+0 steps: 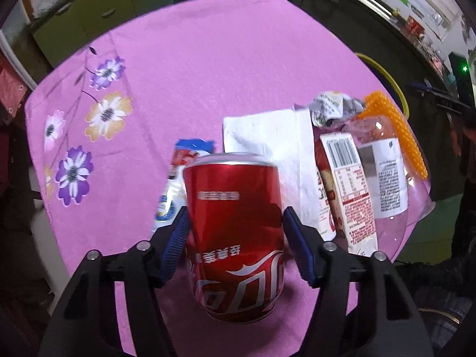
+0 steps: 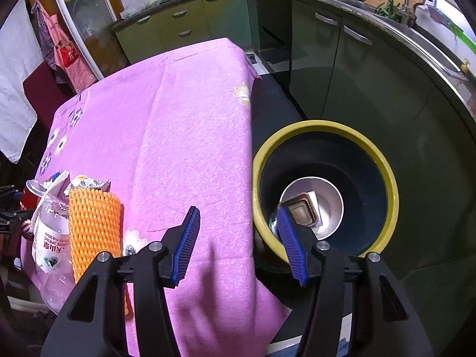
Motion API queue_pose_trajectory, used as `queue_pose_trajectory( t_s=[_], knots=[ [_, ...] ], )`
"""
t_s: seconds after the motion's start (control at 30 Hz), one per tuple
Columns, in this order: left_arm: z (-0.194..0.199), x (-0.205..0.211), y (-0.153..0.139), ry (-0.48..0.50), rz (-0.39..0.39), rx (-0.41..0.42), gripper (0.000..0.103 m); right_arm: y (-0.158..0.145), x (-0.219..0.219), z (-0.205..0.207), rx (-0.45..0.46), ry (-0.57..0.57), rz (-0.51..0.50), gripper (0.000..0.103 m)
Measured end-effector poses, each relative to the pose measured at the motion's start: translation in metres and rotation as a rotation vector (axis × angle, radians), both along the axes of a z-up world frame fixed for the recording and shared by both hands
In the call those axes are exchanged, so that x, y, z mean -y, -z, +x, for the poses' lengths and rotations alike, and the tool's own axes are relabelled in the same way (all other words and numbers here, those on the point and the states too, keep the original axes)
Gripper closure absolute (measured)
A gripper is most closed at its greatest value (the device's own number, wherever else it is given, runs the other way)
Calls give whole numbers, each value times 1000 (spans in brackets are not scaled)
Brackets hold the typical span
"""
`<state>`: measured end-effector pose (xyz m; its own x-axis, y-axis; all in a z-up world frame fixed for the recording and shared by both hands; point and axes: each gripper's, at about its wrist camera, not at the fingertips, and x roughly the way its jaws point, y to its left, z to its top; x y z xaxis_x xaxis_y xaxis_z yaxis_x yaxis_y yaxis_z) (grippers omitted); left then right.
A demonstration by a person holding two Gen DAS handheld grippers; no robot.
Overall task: Collect trash
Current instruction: 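Grasp the red Coca-Cola can with the left gripper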
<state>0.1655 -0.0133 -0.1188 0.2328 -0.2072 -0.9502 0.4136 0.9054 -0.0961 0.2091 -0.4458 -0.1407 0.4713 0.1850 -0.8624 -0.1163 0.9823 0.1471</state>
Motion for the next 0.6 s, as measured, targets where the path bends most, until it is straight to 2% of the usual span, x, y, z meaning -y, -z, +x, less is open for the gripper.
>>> queue_pose_trajectory(
  t_s=[0.1,0.27,0.47,0.5,0.53,0.6],
  knots=[
    [6,1,3,5,-4,-14,31,1,-2,0,-5,-3,0,49],
    [10,5,4,15,47,-5,26,3,-3,1,-13,-7,4,48],
    [4,22,22,67,239,25,26,8,-6,3,-26,-19,12,48],
    [5,24,25,71,253,25,27,9,-6,3,-27,-20,12,48],
    [6,25,26,74,254,21,34,10,-7,3,-28,-21,12,48],
    [6,26,28,75,247,18,34,11,-8,3,-30,-25,14,48]
  ],
)
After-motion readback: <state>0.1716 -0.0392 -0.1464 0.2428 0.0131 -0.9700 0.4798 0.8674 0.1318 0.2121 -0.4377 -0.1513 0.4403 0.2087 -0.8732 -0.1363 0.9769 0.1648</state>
